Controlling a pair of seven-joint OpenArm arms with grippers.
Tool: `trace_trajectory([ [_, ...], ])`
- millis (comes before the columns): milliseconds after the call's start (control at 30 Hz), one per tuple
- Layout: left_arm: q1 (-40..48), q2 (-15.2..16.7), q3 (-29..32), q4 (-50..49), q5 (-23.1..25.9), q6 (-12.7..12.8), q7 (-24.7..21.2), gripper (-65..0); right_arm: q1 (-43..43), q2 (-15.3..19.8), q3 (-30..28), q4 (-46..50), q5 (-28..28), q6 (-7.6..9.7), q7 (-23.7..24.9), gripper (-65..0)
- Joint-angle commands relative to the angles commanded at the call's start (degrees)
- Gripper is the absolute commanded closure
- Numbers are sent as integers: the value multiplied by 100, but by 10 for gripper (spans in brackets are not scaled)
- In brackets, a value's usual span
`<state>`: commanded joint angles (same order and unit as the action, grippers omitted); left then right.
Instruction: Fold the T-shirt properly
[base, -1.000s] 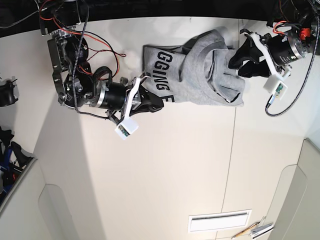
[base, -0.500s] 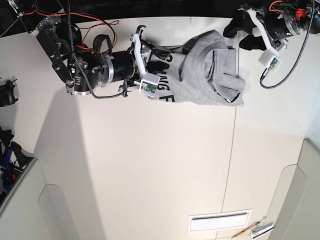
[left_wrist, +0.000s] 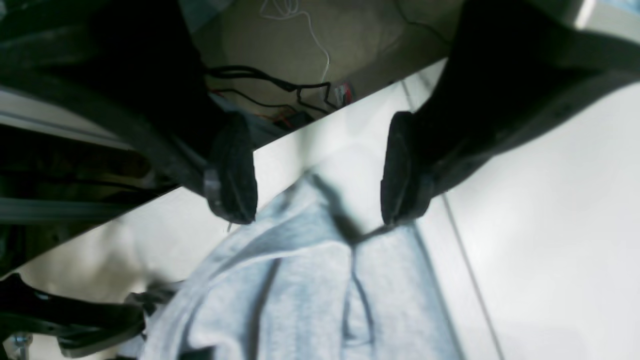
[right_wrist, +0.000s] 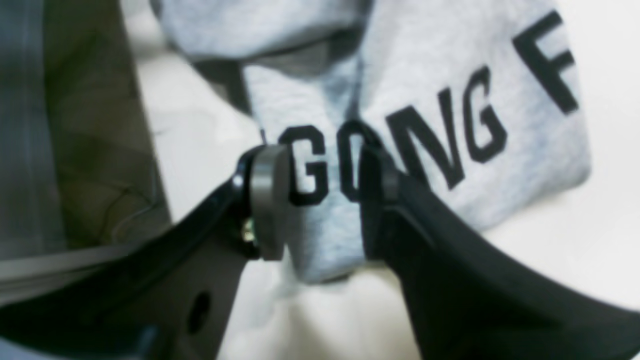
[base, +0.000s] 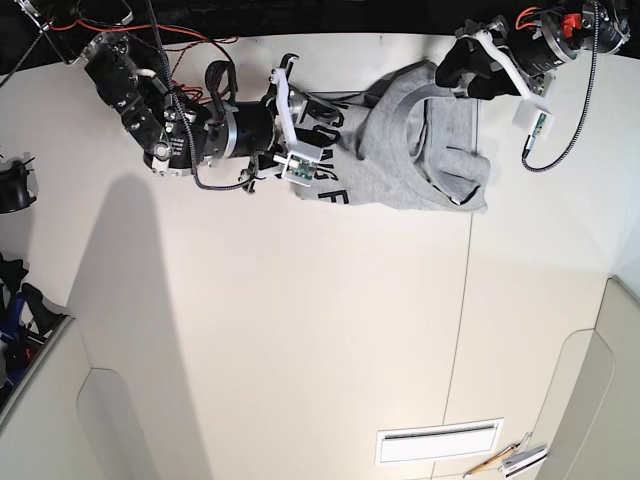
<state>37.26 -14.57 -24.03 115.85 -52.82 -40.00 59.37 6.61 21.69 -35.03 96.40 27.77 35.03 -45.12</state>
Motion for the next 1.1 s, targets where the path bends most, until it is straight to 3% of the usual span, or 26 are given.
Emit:
trace_trajectory([
  [167, -205, 24, 0, -472, 109, 0, -173, -421, 0, -199, 0, -271, 9, -9, 37, -236],
  [400, -234, 26, 0, -610, -313, 0, 26, -402, 2, -396, 2, -273, 4, -13, 35, -236],
  [533, -251, 24, 0, -603, -317, 0, 46, -109, 2, -391, 2, -273, -101, -28, 35, -236],
  [600, -315, 20, 0, -603, -315, 0, 81, -15, 0, -391, 2, -273, -101, -33, 35, -236],
  [633, -334, 7, 0, -599, -315, 0, 90, 0, 0, -391, 2, -273, -101, -33, 35, -236],
  [800, -603, -37, -42, -431, -496, 0, 544, 0, 0, -391, 2, -278, -105, -35, 33, -236],
  [1100, -662, -407, -859, 98, -520, 0, 560, 0, 0, -389, 2, -282, -254, -76, 33, -236],
])
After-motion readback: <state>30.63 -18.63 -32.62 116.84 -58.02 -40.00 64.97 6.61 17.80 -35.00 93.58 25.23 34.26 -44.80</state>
